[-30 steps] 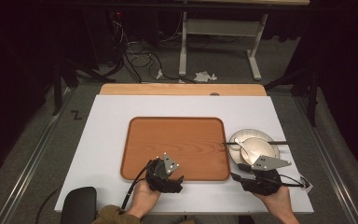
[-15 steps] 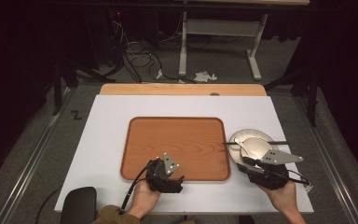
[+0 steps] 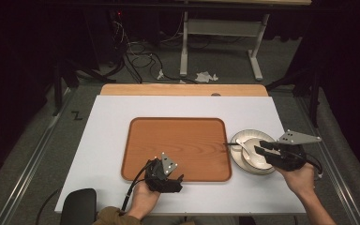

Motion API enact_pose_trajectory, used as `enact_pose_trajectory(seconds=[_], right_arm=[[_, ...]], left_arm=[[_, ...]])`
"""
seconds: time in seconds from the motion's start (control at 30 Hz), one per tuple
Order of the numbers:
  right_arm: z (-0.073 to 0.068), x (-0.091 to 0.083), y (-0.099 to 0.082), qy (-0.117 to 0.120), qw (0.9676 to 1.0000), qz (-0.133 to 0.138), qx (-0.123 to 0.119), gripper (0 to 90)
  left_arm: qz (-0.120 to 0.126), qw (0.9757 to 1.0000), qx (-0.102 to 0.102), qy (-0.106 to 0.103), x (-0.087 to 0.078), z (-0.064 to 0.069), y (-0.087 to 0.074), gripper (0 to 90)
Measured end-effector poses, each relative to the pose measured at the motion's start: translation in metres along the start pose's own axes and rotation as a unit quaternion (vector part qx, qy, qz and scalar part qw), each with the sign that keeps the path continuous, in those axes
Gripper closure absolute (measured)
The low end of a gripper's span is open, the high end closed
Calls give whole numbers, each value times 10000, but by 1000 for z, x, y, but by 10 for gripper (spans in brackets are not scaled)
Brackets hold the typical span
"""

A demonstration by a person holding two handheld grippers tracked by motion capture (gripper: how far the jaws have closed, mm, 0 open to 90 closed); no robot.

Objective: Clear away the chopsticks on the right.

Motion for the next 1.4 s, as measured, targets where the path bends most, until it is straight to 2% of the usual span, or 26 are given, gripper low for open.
enact_pose_trajectory(seconds=[0.2, 0.3, 0.5, 0.57, 0.83, 1.03, 1.13, 1.4], right_arm=[[26, 4, 1, -227, 9994, -254, -108, 713], [40, 5, 1, -251, 9991, -333, -99, 714], [66, 8, -5, -327, 9983, -486, -15, 719], [72, 10, -8, -328, 9978, -567, 85, 729], [97, 24, -29, -471, 9938, -948, 333, 756], [106, 35, -39, -442, 9909, -1237, 279, 748], [108, 40, -42, -437, 9894, -1368, 234, 736], [108, 46, -42, -420, 9865, -1577, 125, 711]], left_arm=[[45, 9998, -144, 104, -7, -5, -4, 165], [2, 9996, -288, 55, -9, -7, -8, 165], [21, 9989, -437, 177, -17, -12, -14, 165], [13, 9986, -479, 215, -18, -14, -16, 165], [33, 9977, -593, 337, -24, -14, -21, 165], [-35, 9973, -615, 404, -26, -16, -26, 165], [-7, 9968, -678, 424, -27, -18, -26, 165], [-37, 9969, -649, 433, -26, -17, -27, 165]])
Point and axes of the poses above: each handheld gripper's, and its own axes: x roughly forward along the jaws, y roughly out of its top, z roughly to its right, the point moved 6 cm from there along x, roughly forward along the jaws, and after that the axes turned 2 degrees about -x, right-handed, at the moved point
